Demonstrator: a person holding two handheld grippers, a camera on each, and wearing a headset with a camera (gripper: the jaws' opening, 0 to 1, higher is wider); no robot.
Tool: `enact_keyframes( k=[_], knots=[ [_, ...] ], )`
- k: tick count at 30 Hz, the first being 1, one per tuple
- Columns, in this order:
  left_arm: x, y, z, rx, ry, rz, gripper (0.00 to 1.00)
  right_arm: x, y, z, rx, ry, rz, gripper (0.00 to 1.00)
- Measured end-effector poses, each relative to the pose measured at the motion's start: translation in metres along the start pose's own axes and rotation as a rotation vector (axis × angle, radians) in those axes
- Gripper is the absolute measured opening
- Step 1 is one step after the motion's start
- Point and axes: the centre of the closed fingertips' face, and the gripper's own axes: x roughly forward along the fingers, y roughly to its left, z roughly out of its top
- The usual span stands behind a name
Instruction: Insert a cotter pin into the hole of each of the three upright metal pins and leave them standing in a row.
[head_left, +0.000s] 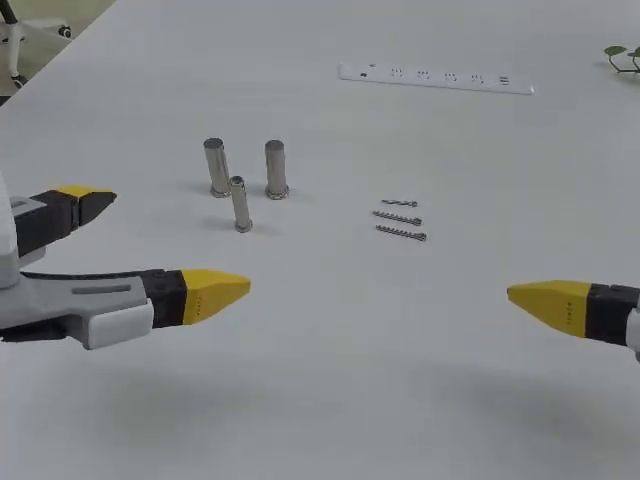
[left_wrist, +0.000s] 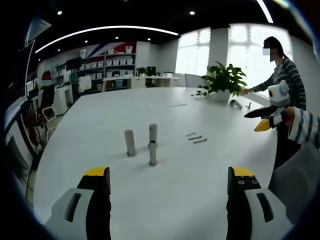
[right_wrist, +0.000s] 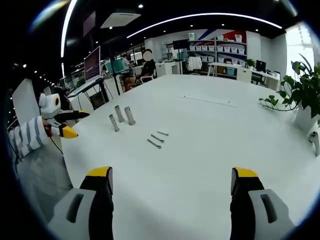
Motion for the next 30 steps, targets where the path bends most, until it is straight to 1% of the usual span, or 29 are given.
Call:
enact_keyframes(
  k=[5, 14, 19, 27, 30],
  knots=[
    [0.003, 0.001, 0.002, 0.000, 0.000, -0.006, 0.93, 0.002, 0.000, 0.003, -0.001, -0.004, 0.000, 0.97],
    [0.013, 0.009, 0.004, 0.002, 0.006, -0.006, 0.86, 0.006, -0.001, 0.007, -0.004, -0.010, 0.003, 0.97],
    [0.022, 0.013, 0.004, 0.000, 0.018, -0.014, 0.80, 0.008, -0.002, 0.010, -0.004, -0.014, 0.003, 0.97],
    [0.038, 0.015, 0.008, -0.006, 0.020, -0.025, 0.71, 0.011, -0.003, 0.010, -0.005, -0.005, 0.009, 0.96],
    [0.046, 0.015, 0.006, 0.010, 0.043, -0.031, 0.66, 0.013, -0.002, 0.008, -0.010, 0.007, 0.015, 0.95]
  ],
)
